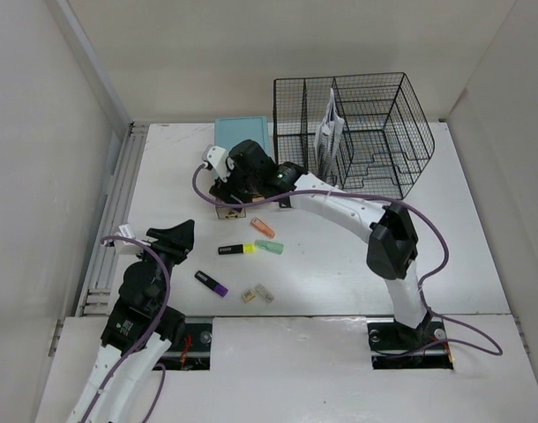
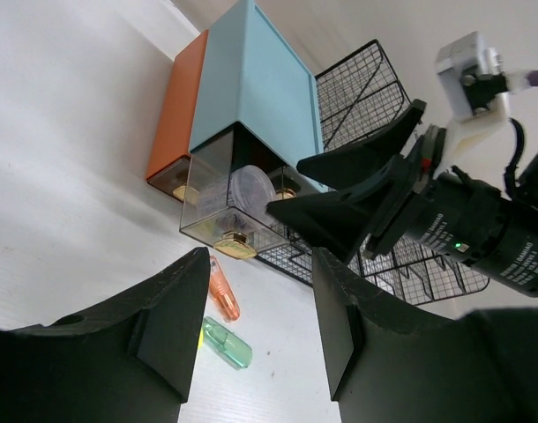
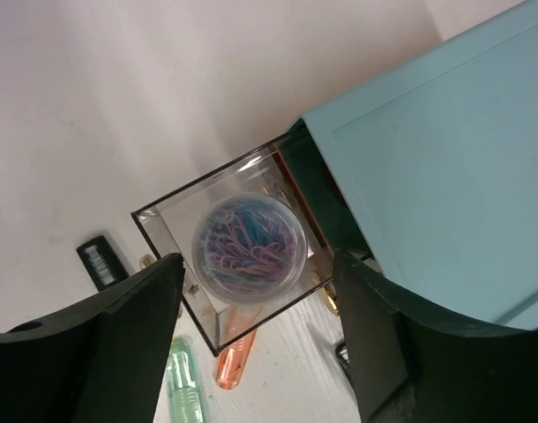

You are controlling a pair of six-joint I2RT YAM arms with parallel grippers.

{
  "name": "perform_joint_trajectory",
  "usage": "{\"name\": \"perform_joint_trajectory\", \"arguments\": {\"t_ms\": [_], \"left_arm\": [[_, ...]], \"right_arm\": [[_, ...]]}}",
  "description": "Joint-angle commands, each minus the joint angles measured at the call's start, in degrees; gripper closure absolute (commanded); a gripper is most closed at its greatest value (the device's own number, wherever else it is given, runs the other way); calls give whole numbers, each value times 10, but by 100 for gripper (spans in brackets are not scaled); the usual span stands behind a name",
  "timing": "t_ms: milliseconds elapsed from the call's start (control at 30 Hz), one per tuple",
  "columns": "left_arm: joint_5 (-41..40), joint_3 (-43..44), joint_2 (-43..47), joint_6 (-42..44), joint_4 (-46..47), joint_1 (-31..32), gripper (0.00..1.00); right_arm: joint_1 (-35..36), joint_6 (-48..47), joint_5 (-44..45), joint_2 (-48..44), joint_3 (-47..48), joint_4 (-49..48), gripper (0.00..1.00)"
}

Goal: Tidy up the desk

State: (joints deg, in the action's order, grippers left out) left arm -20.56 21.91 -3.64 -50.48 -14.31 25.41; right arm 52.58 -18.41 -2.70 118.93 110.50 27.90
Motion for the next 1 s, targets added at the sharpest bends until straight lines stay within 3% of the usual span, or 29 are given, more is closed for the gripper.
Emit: {"name": "perform_joint_trajectory", "arguments": {"t_ms": [0, 67, 100, 133, 167, 200, 267, 367, 433, 467, 600, 733, 833, 967], "left_arm": [[3, 8, -4, 4, 27, 1, 53], [3, 8, -4, 4, 27, 1, 53], [3, 8, -4, 4, 27, 1, 53], [3, 8, -4, 4, 27, 1, 53], [3, 8, -4, 4, 27, 1, 53], [3, 8, -4, 4, 27, 1, 53], [3, 8, -4, 4, 27, 1, 55], [3, 8, -4, 4, 27, 1, 65], [9, 1, -4, 4, 39, 1, 72], [9, 1, -4, 4, 39, 1, 78], [14, 1, -15, 9, 45, 1, 81], [14, -4, -20, 9, 50, 1, 100], [14, -9, -33, 9, 55, 1, 100], [19, -9, -44, 9, 67, 1, 100]], "right_arm": [[6, 7, -6, -58, 7, -26, 28], [6, 7, -6, -75, -22, -56, 54], [6, 0, -6, -95, -34, -68, 84], [-1, -6, -45, -104, -45, -76, 95], [-1, -6, -70, -111, -51, -76, 100], [-11, -23, -106, -111, -51, -65, 100], [-38, -43, -263, -117, -46, -6, 100], [-66, -147, -456, -58, 22, 120, 100], [-73, -210, -497, -16, 86, 237, 100], [-73, -218, -503, 19, 100, 279, 100], [-73, -232, -483, 55, 123, 296, 100], [-73, -238, -468, 74, 123, 296, 100], [-73, -233, -448, 74, 123, 296, 100], [-54, -162, -366, 56, 64, 172, 100]]}}
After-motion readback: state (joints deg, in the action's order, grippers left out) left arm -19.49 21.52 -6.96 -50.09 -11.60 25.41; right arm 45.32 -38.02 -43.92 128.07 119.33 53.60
